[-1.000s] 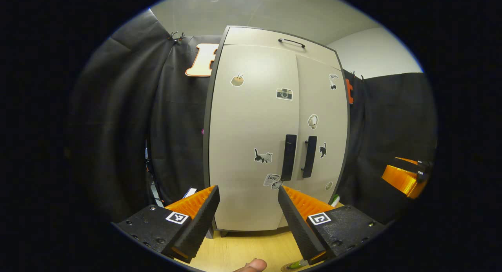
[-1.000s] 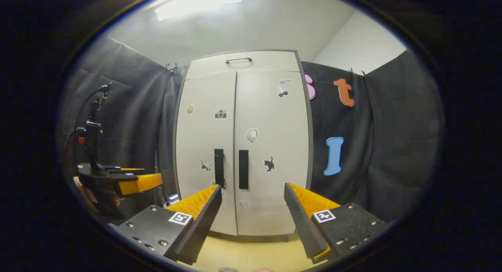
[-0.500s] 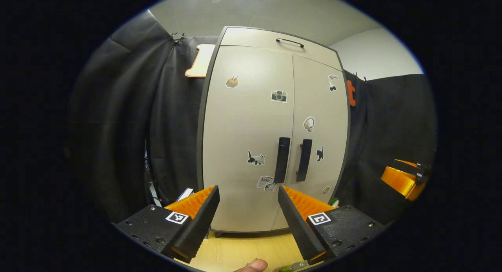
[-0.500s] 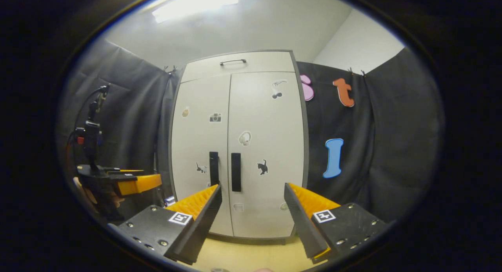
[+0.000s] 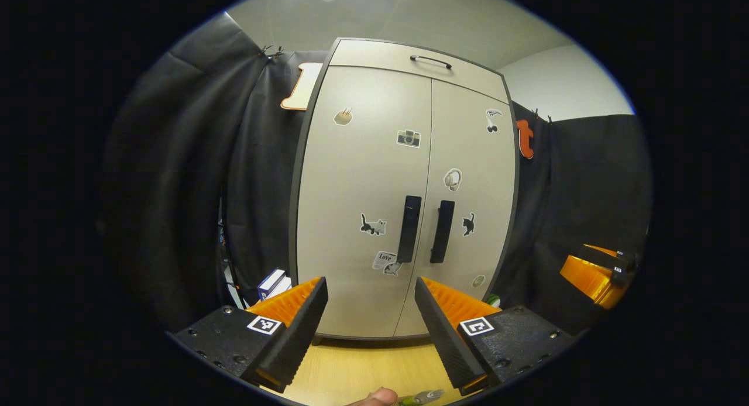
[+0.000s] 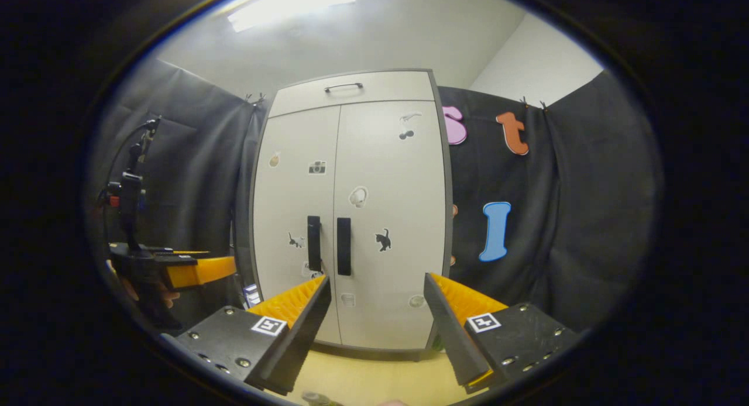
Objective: Grasp the bottle in the cabinet with the left hand and place it on the coaster, then close the right door with the right hand and the left door with the left hand.
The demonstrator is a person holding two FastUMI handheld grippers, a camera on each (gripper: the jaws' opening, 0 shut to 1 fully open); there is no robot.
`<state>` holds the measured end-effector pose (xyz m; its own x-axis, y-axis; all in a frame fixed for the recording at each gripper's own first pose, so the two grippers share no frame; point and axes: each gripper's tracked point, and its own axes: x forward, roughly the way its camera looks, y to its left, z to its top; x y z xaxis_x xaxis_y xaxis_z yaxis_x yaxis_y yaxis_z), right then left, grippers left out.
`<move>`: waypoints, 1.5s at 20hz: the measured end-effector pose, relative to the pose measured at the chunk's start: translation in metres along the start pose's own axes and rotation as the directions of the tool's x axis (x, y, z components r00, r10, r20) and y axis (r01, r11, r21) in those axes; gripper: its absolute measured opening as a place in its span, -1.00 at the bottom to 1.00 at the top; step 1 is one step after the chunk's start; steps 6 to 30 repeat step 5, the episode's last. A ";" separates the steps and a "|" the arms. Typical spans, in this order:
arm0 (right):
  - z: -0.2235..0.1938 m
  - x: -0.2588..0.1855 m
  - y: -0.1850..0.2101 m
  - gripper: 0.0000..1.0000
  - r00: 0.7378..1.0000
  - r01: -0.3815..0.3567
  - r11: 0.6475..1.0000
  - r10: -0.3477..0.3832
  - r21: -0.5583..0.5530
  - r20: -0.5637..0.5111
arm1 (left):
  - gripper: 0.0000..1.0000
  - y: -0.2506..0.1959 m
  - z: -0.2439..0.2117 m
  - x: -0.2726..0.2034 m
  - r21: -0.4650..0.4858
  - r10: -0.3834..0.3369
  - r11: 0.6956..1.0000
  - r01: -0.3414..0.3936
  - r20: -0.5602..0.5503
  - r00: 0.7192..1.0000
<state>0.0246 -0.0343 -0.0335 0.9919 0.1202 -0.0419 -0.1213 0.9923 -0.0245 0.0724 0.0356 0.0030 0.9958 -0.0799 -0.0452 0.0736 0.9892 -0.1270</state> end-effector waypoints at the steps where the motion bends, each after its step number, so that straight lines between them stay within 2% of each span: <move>1: -0.001 -0.001 -0.003 0.89 1.000 0.006 1.000 -0.006 -0.013 0.004 | 0.90 -0.001 -0.002 0.000 0.003 0.004 1.000 -0.004 0.001 1.000; 5: -0.007 -0.001 -0.002 0.93 1.000 -0.007 1.000 0.007 -0.011 0.009 | 0.90 -0.001 -0.009 -0.002 0.033 0.031 0.999 -0.031 -0.011 0.999; 30: -0.007 -0.001 -0.002 0.93 1.000 -0.007 1.000 0.007 -0.011 0.009 | 0.90 -0.001 -0.009 -0.002 0.033 0.031 0.999 -0.031 -0.011 0.999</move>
